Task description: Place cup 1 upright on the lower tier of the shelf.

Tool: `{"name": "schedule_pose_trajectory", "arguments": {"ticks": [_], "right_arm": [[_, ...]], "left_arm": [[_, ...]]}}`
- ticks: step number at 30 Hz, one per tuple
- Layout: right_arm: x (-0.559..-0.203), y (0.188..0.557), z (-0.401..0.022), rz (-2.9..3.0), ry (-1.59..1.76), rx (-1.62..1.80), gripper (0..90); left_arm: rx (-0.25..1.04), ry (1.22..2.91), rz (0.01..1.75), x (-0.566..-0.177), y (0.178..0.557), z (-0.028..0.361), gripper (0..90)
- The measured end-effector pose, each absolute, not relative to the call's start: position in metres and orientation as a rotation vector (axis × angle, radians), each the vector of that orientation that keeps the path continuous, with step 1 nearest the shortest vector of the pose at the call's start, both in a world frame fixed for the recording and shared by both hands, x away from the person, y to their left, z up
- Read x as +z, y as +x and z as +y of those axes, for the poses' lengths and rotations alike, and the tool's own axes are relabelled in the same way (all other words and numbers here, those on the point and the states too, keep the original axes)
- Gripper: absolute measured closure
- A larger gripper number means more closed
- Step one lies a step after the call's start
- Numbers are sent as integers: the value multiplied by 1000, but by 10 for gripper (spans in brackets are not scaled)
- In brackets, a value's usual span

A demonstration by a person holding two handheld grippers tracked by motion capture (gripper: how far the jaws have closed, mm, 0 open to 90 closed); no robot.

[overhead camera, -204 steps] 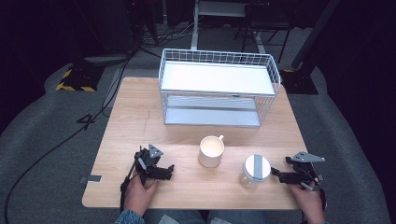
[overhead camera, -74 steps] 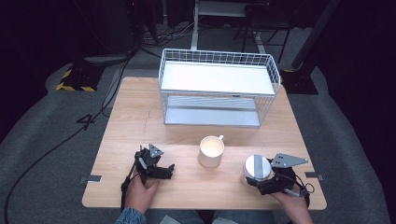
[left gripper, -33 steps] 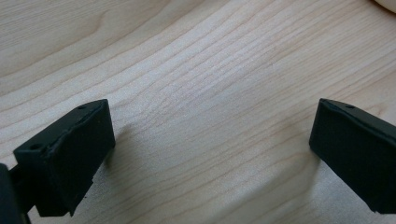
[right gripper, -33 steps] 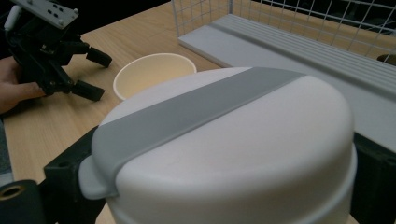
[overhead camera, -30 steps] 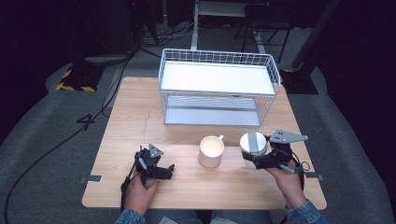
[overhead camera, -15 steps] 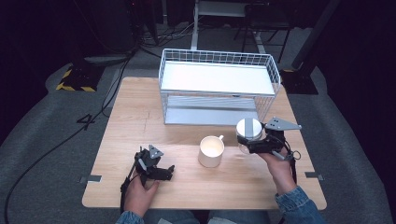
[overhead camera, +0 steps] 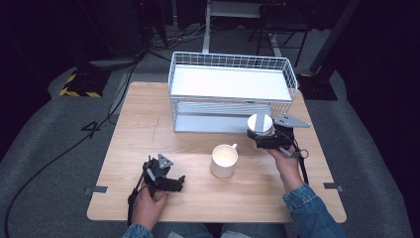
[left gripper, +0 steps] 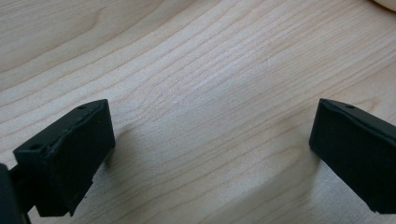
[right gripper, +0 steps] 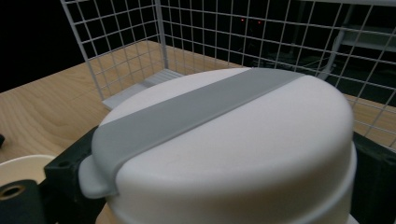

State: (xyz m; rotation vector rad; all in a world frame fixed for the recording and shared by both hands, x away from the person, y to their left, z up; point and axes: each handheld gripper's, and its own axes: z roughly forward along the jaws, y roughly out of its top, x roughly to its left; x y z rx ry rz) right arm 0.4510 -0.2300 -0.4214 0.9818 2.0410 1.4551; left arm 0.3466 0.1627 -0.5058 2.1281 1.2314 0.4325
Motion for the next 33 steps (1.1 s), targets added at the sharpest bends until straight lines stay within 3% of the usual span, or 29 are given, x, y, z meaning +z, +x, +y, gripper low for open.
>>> {"name": "schedule_pose_trajectory", "arguments": {"ticks": [33], "right_arm": [[-448, 516, -199, 1900, 1009, 1461, 69]], "left_arm": [[432, 2129, 1231, -506, 347, 163, 6]]}}
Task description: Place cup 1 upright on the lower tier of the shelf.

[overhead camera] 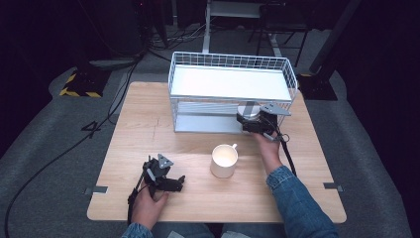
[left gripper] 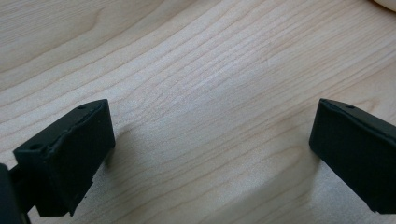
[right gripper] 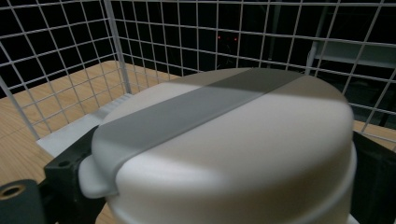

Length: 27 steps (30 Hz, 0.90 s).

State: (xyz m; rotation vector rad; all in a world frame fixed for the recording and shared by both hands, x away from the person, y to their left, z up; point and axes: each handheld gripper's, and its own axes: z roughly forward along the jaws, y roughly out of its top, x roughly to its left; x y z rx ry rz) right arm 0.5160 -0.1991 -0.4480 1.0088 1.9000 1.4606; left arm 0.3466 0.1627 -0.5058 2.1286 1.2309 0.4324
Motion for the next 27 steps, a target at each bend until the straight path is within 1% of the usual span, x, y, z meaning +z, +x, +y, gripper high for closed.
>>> {"name": "schedule_pose_trajectory", "arguments": {"ticks": [13, 27], "right_arm": [[-459, 528, -196, 1859, 1032, 1473, 68], [-465, 528, -199, 1857, 1015, 1462, 68]], "left_arm": [[433, 2128, 1231, -506, 347, 163, 6], [436, 2125, 1231, -506, 347, 163, 6]]}}
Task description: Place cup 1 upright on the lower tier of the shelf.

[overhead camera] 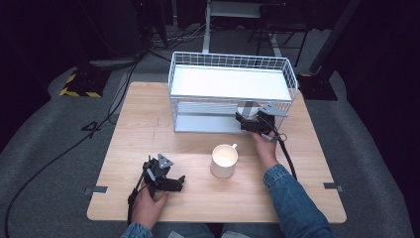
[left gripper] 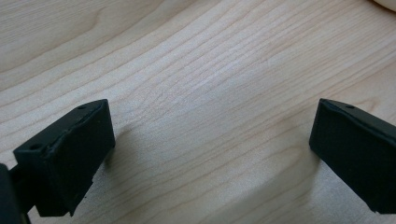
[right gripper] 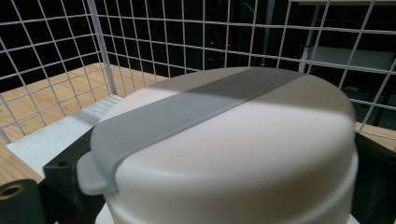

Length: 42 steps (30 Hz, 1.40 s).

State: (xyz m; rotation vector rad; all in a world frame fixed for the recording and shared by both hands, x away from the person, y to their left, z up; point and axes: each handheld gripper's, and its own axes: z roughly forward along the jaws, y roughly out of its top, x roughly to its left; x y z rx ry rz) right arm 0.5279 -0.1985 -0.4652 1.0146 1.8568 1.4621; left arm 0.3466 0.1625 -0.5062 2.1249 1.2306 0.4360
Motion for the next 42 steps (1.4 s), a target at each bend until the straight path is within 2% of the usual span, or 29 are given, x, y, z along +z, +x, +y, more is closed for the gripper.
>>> {"name": "schedule_pose_trajectory", "arguments": {"ticks": [28, 30, 32, 42], "right_arm": [[-467, 525, -212, 1878, 1050, 1419, 69], [-467, 525, -212, 1875, 1056, 1419, 64], [-467, 526, -212, 1853, 1071, 1407, 6], [-466, 528, -216, 1899, 1069, 1419, 0]], "left_arm": [[435, 2126, 1232, -506, 347, 163, 6], [433, 2129, 1231, -506, 347, 163, 6], [435, 2127, 1231, -506, 347, 163, 6], [435, 2127, 1231, -506, 347, 163, 6]]}}
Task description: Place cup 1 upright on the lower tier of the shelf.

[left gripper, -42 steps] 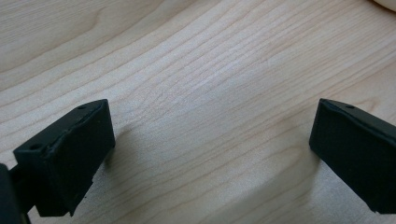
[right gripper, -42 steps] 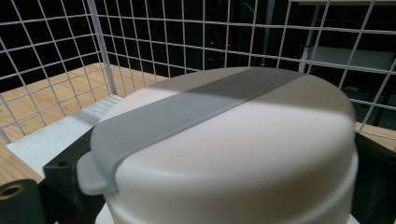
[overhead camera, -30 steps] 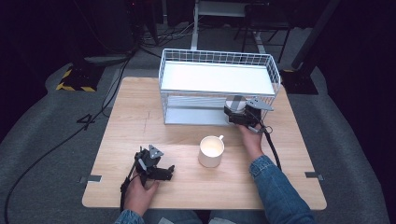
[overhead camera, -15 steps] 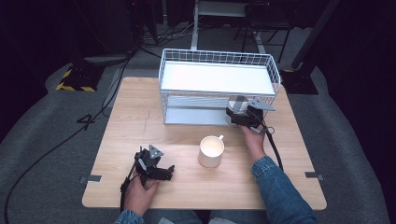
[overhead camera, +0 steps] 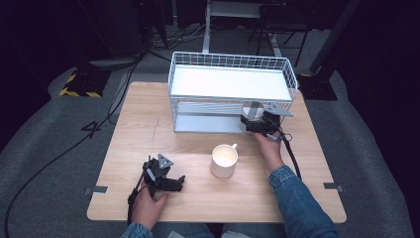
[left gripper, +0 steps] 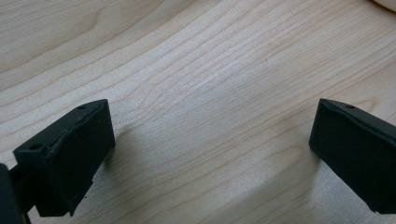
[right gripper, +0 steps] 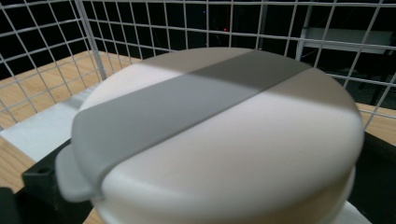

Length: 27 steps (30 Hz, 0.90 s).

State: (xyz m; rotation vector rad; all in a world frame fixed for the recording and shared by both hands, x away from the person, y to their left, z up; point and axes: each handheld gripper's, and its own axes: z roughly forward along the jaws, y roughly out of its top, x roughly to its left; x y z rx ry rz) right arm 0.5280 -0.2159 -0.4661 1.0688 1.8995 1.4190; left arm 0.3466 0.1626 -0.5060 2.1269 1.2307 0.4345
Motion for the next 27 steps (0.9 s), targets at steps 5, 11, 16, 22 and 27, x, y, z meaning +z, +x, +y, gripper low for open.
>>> {"name": "schedule_pose_trajectory", "arguments": {"ticks": [5, 11, 16, 22, 27], "right_arm": [[-468, 526, -217, 1926, 1069, 1395, 0], [-470, 525, -218, 1961, 1072, 1361, 0], [-476, 521, -221, 2007, 1082, 1341, 0], [-478, 511, -227, 2017, 1090, 1316, 0], [-476, 502, -234, 2021, 1085, 1303, 0]], "left_arm": [[435, 2127, 1231, -506, 347, 163, 6], [433, 2128, 1231, -506, 347, 163, 6], [435, 2126, 1232, -506, 347, 163, 6], [435, 2126, 1232, -506, 347, 163, 7], [432, 2128, 1231, -506, 347, 163, 7]]}}
